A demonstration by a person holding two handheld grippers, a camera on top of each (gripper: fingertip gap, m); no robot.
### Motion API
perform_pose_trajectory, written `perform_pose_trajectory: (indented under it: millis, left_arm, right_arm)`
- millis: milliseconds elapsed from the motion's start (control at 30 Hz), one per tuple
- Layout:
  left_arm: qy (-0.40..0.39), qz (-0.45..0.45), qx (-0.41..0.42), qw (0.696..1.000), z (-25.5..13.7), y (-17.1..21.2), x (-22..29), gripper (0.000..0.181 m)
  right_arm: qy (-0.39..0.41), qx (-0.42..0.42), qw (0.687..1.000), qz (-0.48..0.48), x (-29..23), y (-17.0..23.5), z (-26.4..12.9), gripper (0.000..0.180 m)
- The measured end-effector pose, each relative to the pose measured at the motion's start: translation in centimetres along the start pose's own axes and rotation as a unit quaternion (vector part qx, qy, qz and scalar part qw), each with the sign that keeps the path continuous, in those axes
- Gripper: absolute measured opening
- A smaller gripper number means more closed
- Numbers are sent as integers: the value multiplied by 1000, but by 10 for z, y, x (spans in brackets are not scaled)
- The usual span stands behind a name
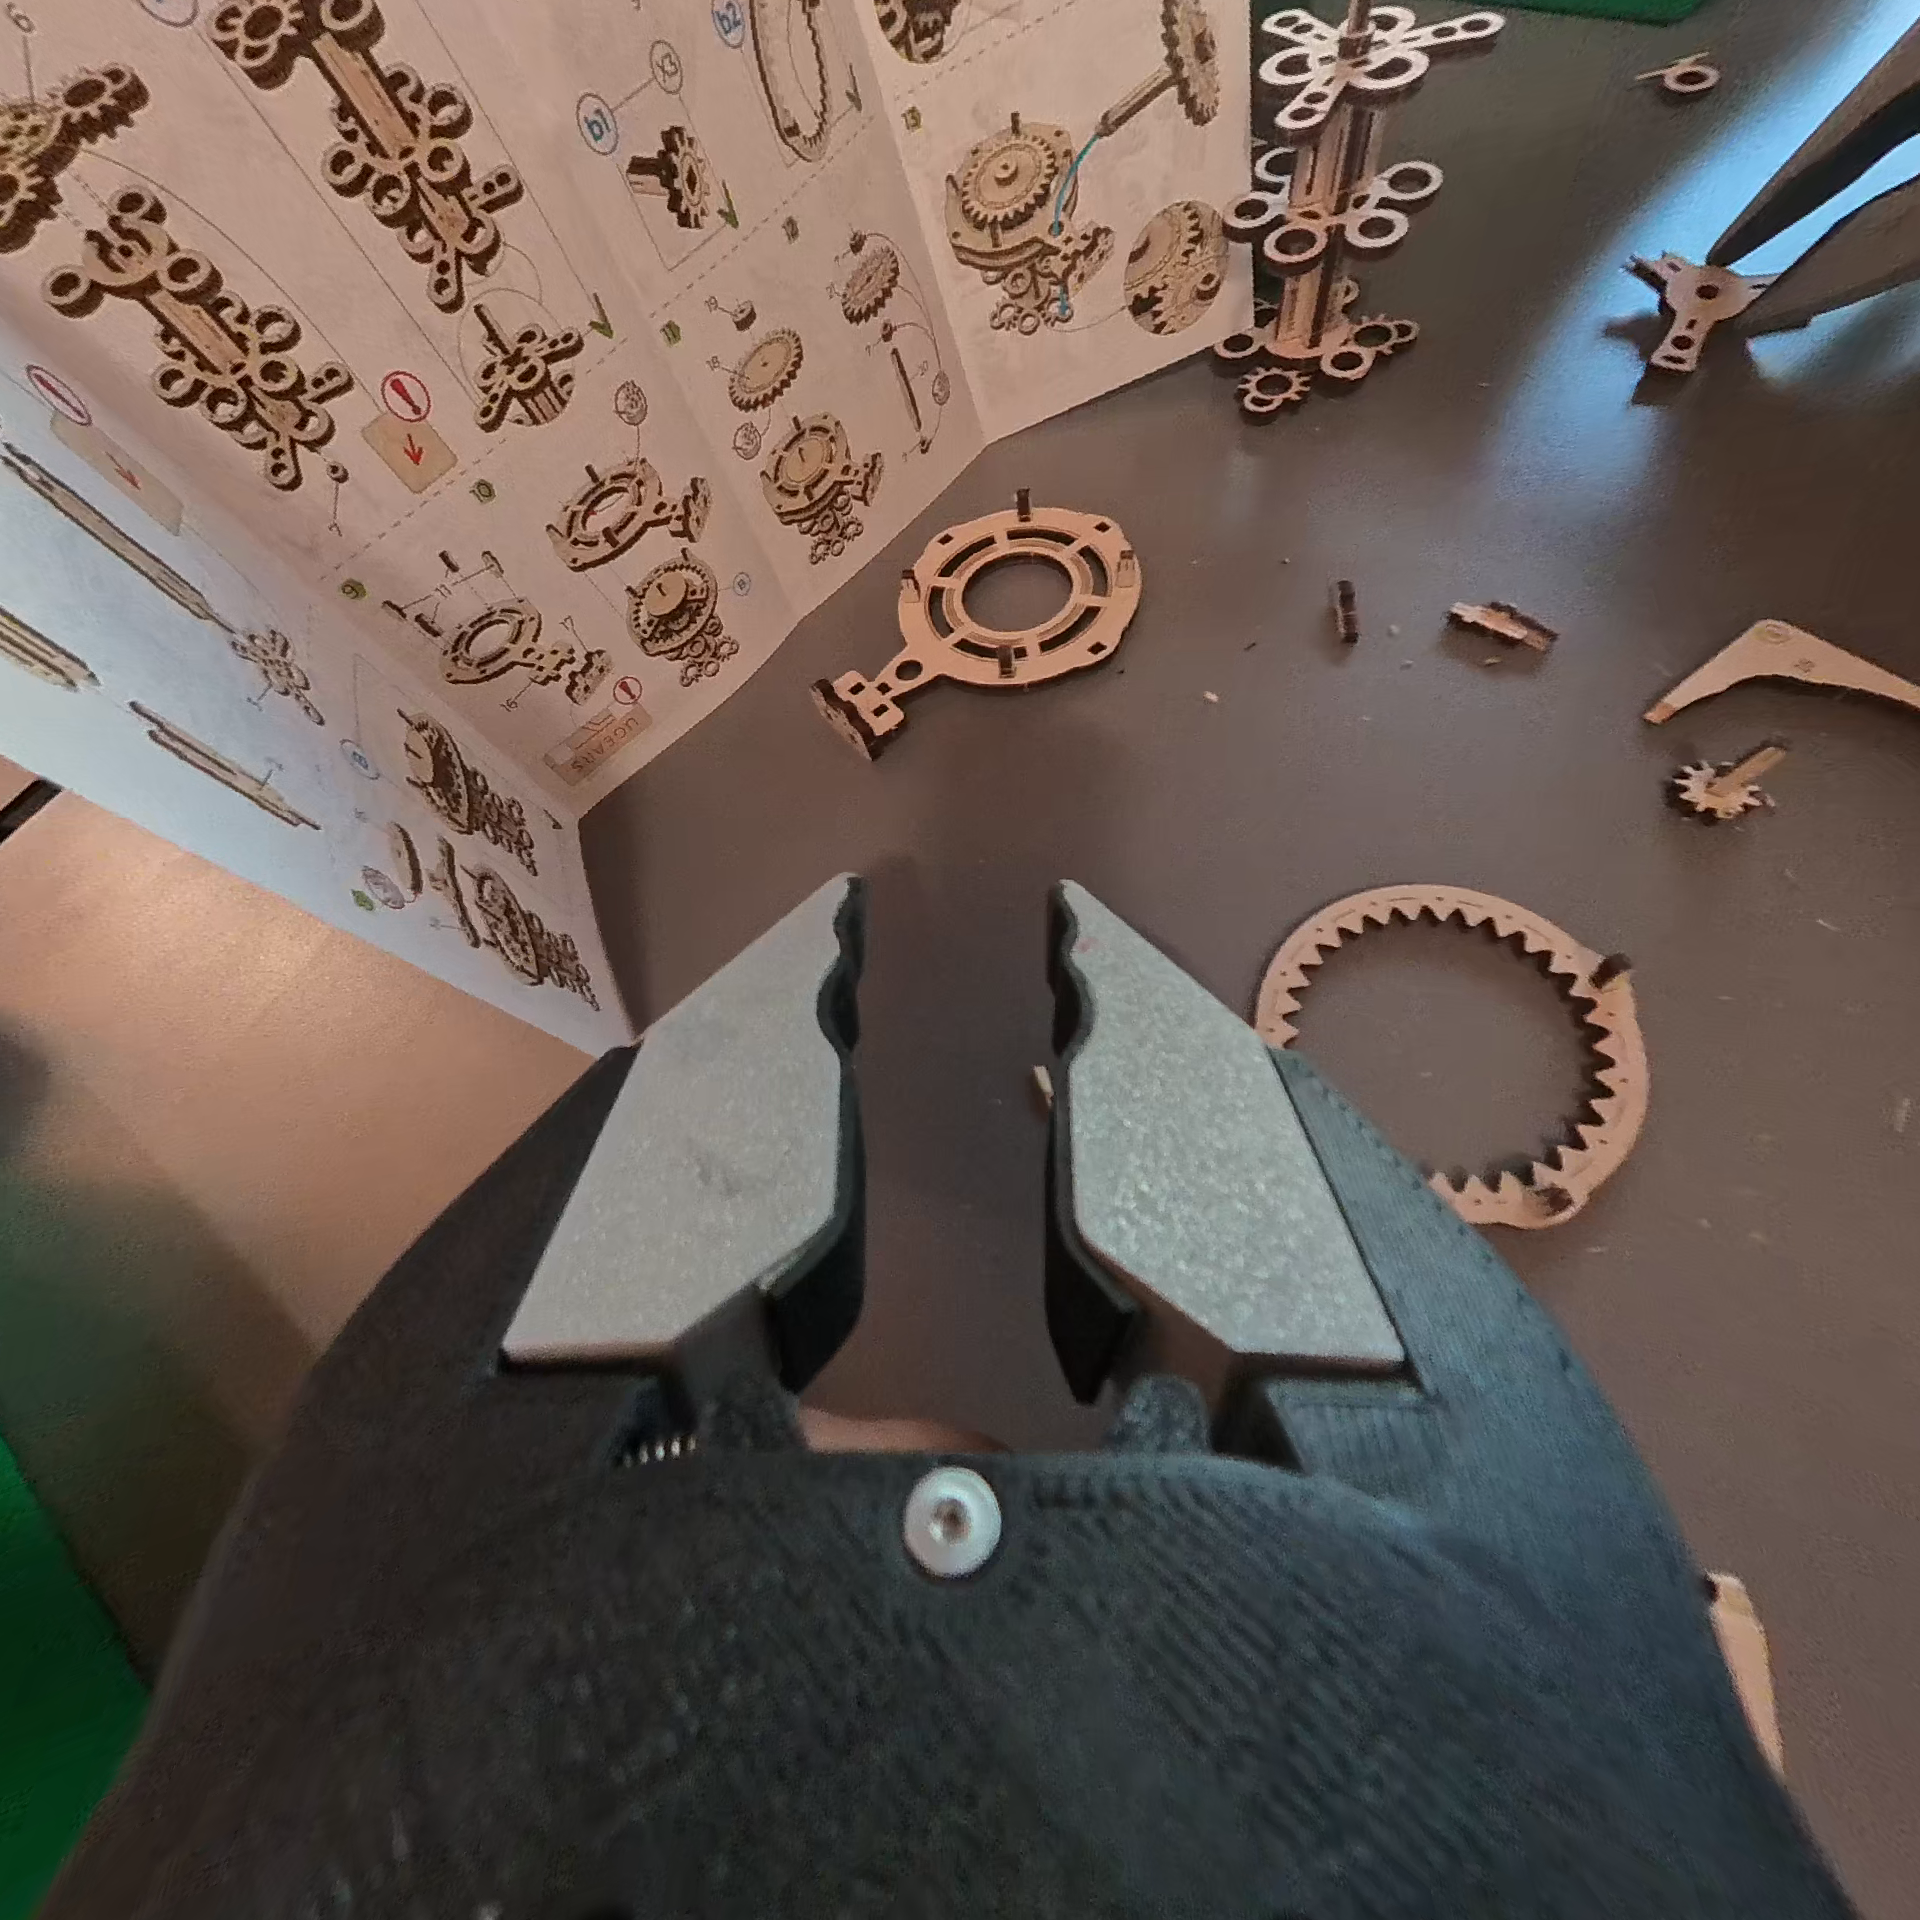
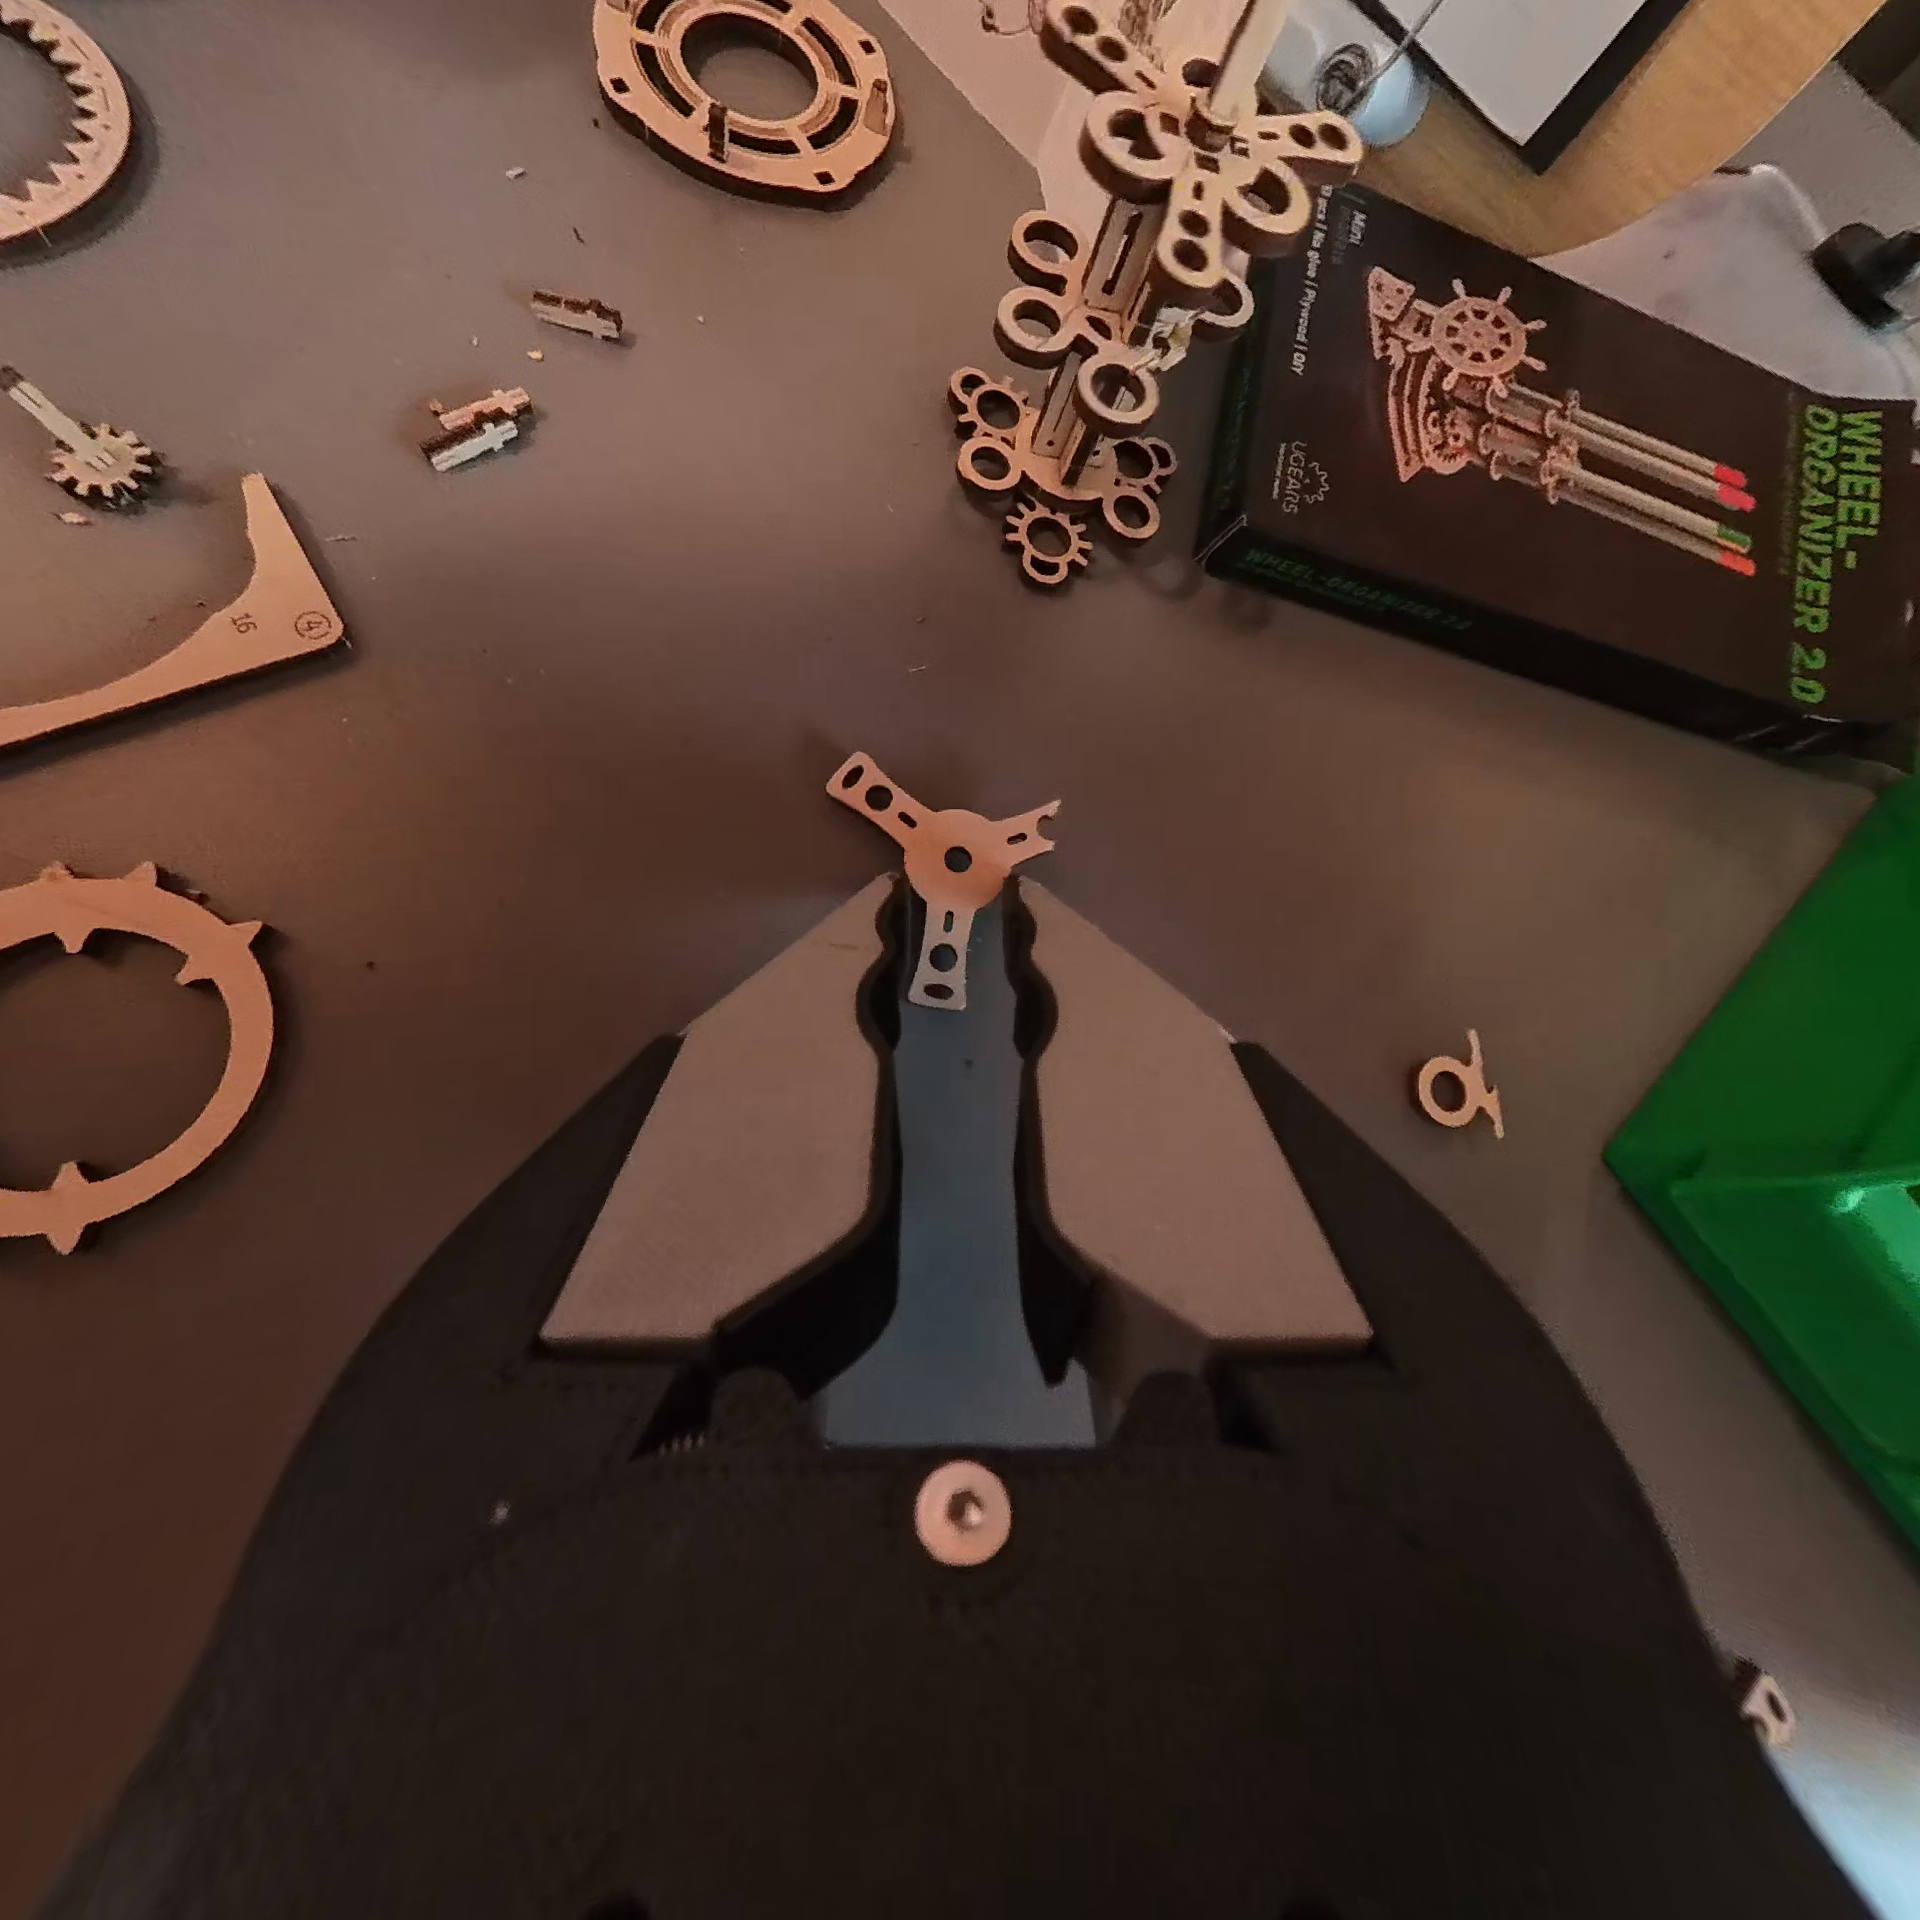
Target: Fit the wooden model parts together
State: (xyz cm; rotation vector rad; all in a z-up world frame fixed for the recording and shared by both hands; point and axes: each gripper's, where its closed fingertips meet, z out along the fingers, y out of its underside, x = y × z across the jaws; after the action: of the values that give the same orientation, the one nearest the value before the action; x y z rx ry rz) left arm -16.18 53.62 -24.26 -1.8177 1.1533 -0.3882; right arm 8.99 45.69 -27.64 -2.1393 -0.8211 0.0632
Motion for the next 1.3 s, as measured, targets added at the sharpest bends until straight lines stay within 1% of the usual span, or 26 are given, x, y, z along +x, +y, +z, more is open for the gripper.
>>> perform_pose_trajectory:
  millis: [267, 567, 833, 1000, 1300]
  left_arm:
    - [-3, 10, 6, 1000, -4, -4, 2, 31]
    - [-3, 11, 15, 1000, -7, -10, 3, 31]
    - [-21, 20, 31, 999, -14, -17, -1, 30]
    - [-24, 14, 32, 999, -15, -18, -4, 30]
    - [-19, 34, -2, 999, -1, -2, 5, 31]
  right_arm:
    - [-2, 11, 1000, 3, 1, -2, -2, 19]
    - [-4, 98, 995, 12, 3, -24, -19, 23]
    - [35, 114, 993, 3, 11, -29, -22, 24]
    - [37, 113, 993, -1, 10, -29, -22, 24]
    - [31, 127, 991, -7, 7, -34, -26, 24]
